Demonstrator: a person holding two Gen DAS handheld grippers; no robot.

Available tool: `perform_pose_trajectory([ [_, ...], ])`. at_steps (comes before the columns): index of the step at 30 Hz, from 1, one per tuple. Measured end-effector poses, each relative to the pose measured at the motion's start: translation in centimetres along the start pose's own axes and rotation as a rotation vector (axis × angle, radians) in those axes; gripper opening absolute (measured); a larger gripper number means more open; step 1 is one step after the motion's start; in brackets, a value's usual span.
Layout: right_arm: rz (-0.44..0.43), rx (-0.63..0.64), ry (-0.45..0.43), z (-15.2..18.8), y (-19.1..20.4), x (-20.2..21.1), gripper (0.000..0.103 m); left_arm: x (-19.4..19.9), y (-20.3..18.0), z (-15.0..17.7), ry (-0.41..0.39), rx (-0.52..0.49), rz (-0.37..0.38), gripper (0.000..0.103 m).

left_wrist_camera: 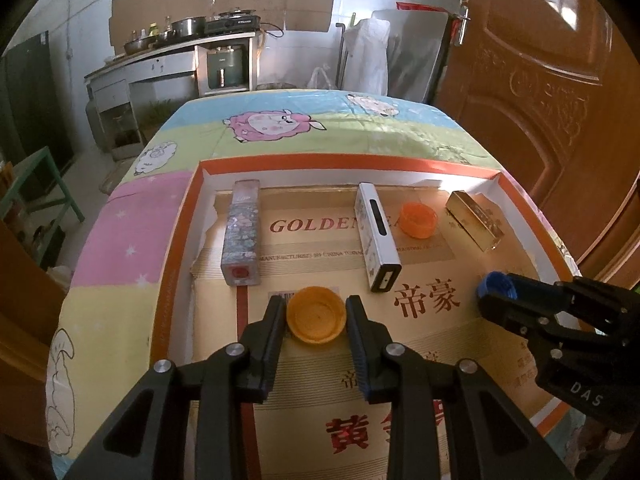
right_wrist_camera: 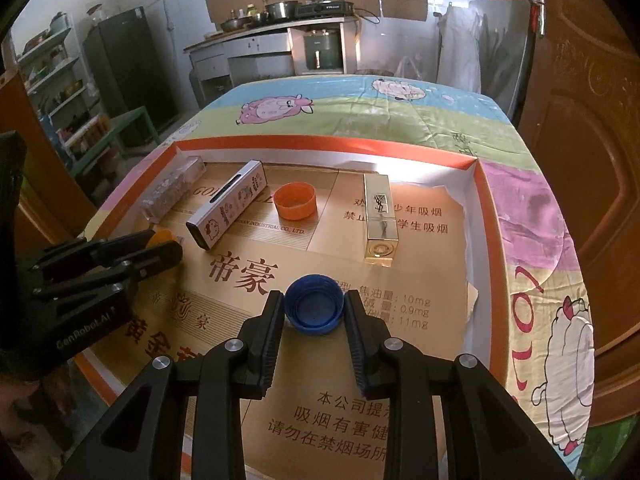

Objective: Organize rigid objects
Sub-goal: 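Lower the orange and blue caps with both grippers into the box, then open both grippers to release the caps inside the box, then withdraw both tools up from the box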

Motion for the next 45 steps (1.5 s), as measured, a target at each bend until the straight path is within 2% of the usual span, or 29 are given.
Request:
perform_pose_trajectory([
  [5, -0.006, -0.002, -0.002, 0.0, 0.0, 0.1, 0.033, 0.4, 0.1, 0.0, -0.005, 0.002, -0.013, 0.031],
  [7, -0.009, -0.003, -0.002, 0.1, 0.0, 0.2, 0.037, 0.5, 0.1, 0.1, -0.004, 0.001, -0.014, 0.033],
  [9, -0.01, -0.002, -0.001, 0.3, 0.1, 0.4, 0.045, 0.7, 0.1, 0.2, -0.005, 0.0, -0.013, 0.035],
  [12, -0.011, 0.0, -0.002, 0.4, 0.3, 0.7, 0.048, 1.0, 0.2, 0.2, -0.011, 0.004, -0.01, 0.039],
  [26, -0.002, -0.014, -0.037, 0.9, 0.7, 3.1, 0.049, 3.6, 0.5, 0.6, -0.043, 0.015, -0.024, 0.042],
  [45, 0.01, -0.038, -0.087, 3.1, 2.4, 8.1, 0.049, 9.2, 1.0, 2.5, -0.103, 0.054, -0.019, 0.042],
])
Point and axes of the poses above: each gripper's, at about its wrist camera, not at the fingertips, and x roughly against the way its jaws point, y to its left, z to its underside, the point moved 4 cm from there along -x, roughly the way its jaws point, and after that the axes turned 6 degrees about -y, right-handed, at the moved point
